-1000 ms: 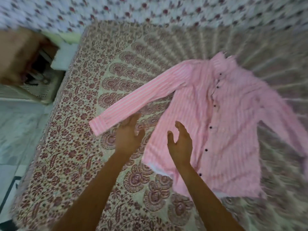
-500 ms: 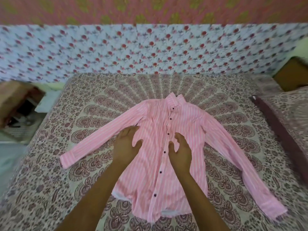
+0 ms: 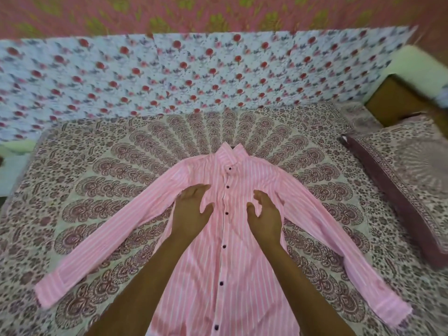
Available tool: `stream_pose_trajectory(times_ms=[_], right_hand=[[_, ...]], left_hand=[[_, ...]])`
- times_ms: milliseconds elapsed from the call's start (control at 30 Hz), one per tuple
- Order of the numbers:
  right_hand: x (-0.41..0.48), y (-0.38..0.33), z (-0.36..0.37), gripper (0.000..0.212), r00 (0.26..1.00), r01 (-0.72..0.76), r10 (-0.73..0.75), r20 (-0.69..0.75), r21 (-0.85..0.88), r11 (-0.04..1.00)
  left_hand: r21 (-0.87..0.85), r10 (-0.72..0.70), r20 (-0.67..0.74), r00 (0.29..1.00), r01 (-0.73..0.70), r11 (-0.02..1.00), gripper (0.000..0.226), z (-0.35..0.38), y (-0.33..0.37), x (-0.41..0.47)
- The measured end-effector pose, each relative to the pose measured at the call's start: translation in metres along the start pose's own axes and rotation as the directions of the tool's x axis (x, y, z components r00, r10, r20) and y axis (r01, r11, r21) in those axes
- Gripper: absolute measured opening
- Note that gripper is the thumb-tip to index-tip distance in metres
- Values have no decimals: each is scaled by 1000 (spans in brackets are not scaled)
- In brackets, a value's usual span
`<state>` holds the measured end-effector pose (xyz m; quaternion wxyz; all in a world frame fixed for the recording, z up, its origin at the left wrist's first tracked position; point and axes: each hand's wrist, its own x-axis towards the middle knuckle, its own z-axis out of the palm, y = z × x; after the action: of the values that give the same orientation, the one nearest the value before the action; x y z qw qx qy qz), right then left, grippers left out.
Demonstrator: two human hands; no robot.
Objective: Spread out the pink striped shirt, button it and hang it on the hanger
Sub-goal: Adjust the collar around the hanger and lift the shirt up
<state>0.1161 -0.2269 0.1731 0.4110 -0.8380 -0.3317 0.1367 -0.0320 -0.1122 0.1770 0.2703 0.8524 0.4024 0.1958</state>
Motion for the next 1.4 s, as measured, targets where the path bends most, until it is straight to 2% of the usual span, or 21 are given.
stream_pose_trajectory(times_ms=[133,333,500,633,767,867,967,1033,1133,1233,1300,1400], right_hand=[[34,19,19,37,1000,-26,26,7,-19,999],[95,58,57,36,996,-67,69,49,-45,997],[157,91,83,36,997,-34,41,72,-105,994],[213,121,113,42,991,2,27,134,-211,977],[259,144,143,49,979,58,14,202,-347,936],[287,160,164,55,971,48,65,230,-453,890],[307,171,181,57,970,23,105,219,-512,859],[313,176,186,52,970,22,115,214,-547,837],[311,177,187,46,975,13,110,193,-543,840],[301,176,183,45,980,1,98,174,-495,869],[292,171,175,45,984,-20,93,155,-421,907],[273,156,157,66,995,-36,51,81,-181,983]], left_hand=[[3,-4,39,999,4,1000,49,26,-10,34],[79,-38,108,993,30,996,50,76,-38,95],[126,-65,136,989,48,991,45,127,-70,156],[283,-110,127,986,71,956,47,162,-100,210],[350,-181,168,969,114,930,58,186,-121,254],[421,-236,169,957,146,895,66,203,-138,279],[441,-294,189,937,187,878,62,215,-153,297],[420,-294,180,939,197,886,55,218,-161,306],[273,-326,130,936,283,920,40,214,-165,311],[136,-321,87,943,308,941,39,206,-158,301],[57,-311,48,949,309,949,39,198,-149,287],[19,-289,-15,957,289,957,41,184,-132,261]])
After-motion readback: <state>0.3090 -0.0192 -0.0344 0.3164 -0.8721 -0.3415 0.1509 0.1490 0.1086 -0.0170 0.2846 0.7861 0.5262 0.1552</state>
